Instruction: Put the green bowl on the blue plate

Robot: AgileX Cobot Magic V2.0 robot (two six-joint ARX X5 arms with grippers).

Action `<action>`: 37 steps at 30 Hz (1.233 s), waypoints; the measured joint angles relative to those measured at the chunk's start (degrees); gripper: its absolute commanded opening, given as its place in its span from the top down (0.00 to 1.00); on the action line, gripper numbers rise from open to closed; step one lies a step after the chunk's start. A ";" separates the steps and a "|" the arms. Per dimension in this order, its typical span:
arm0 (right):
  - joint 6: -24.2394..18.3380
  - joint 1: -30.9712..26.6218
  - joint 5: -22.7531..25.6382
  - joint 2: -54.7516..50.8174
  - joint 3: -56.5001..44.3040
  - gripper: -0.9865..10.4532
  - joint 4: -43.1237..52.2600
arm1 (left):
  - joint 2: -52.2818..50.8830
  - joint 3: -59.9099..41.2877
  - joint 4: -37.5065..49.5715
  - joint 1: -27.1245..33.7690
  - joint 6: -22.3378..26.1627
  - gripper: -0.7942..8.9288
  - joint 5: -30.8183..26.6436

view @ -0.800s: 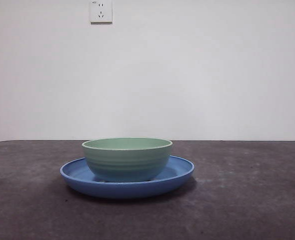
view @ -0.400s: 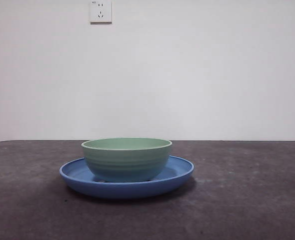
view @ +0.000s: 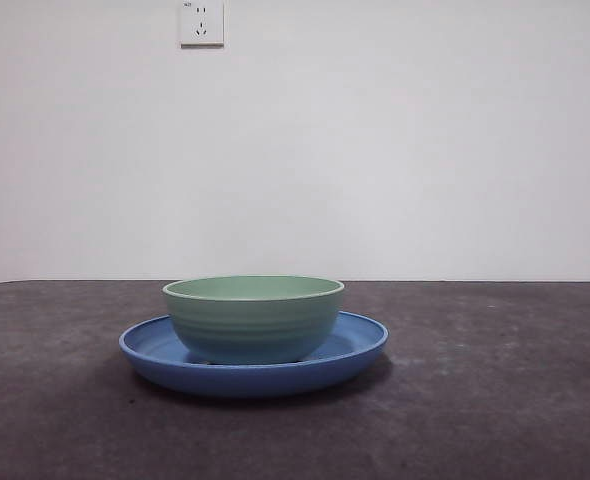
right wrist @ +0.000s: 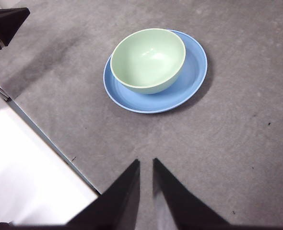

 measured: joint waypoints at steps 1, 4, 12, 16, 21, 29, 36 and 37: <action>0.00 0.00 0.00 0.00 0.00 0.88 0.00 | 0.00 0.00 -0.02 0.00 0.00 0.90 -0.02; 0.00 0.00 0.00 0.00 0.00 0.88 0.00 | 0.00 0.00 -0.02 0.00 0.00 0.90 -0.02; 0.00 0.00 0.00 0.00 0.00 0.88 0.00 | 0.00 0.00 0.00 0.00 0.00 0.90 -0.02; 0.00 0.00 0.00 0.00 0.00 0.88 -0.02 | 0.00 0.00 -0.02 0.00 0.00 0.90 -0.02; 0.00 0.00 0.00 0.00 0.00 0.88 -0.02 | 0.00 0.00 0.00 0.00 0.00 0.90 -0.02; -0.24 -1.05 0.04 -0.59 0.00 0.88 -0.04 | 0.00 0.00 0.00 0.00 0.02 0.90 -0.02; -4.66 -16.44 0.11 -8.33 -8.24 0.88 16.02 | 0.00 0.00 0.00 0.00 0.00 0.90 -0.02; -5.25 -18.82 0.28 -9.84 -10.75 0.88 20.06 | 0.00 0.00 0.00 0.00 0.02 0.90 -0.02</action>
